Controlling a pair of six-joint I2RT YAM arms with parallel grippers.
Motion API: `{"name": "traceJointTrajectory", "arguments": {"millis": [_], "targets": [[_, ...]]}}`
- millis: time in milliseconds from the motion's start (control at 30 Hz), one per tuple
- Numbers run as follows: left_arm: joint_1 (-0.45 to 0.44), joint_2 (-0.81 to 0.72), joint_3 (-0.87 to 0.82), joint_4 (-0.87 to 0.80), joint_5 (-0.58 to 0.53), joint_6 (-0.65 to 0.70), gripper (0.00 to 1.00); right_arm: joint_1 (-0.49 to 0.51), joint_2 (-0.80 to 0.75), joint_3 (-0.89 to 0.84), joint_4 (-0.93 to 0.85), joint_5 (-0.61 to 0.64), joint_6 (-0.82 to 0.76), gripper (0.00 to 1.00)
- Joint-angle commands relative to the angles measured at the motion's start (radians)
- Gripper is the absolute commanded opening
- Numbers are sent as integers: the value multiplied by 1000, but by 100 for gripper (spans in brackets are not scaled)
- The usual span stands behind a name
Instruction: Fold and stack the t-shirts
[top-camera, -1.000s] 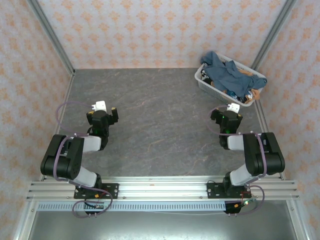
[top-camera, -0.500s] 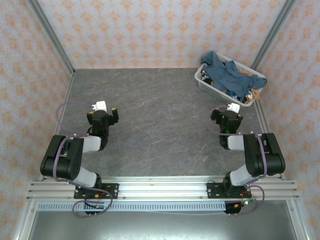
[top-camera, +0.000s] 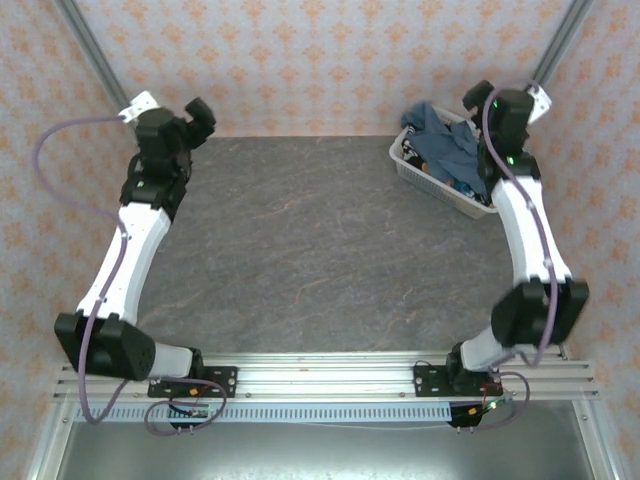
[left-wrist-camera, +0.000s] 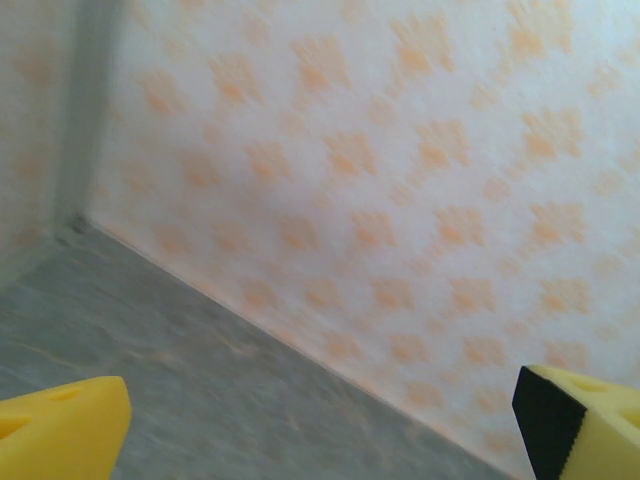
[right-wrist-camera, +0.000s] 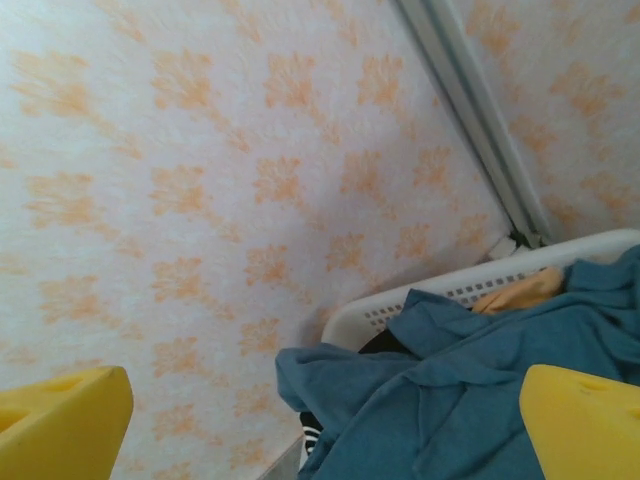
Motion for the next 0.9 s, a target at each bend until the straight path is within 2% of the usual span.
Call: {"name": "traceJointTrajectory", "arguments": {"millis": [0, 100, 267, 367, 433, 467, 500, 567, 600, 700, 867], "targets": [[-93, 103, 103, -224, 233, -96, 97, -7, 228, 186, -358, -52, 95, 95], [-151, 160, 183, -247, 347, -129, 89, -30, 406, 378, -458, -95, 149, 92], [-255, 155, 182, -263, 376, -138, 84, -45, 632, 572, -497, -149, 152, 86], [-290, 132, 141, -270, 375, -147, 79, -52, 730, 649, -548, -168, 159, 74], [-305, 105, 103, -267, 367, -154, 76, -57, 757, 649, -551, -191, 176, 60], [-309, 94, 88, -267, 366, -155, 74, -56, 759, 638, -544, -192, 183, 54], [-310, 83, 75, -272, 363, -155, 72, -57, 753, 624, -531, -193, 190, 43], [-310, 63, 59, -290, 351, -150, 70, -57, 713, 570, -482, -183, 198, 7], [-310, 53, 51, -296, 346, -144, 68, -52, 670, 516, -428, -169, 202, 0], [-310, 35, 34, -307, 337, -134, 66, -33, 528, 377, -317, -84, 198, 0], [-310, 35, 8, -301, 336, -135, 62, 27, 333, 296, -294, 75, 154, 0]]}}
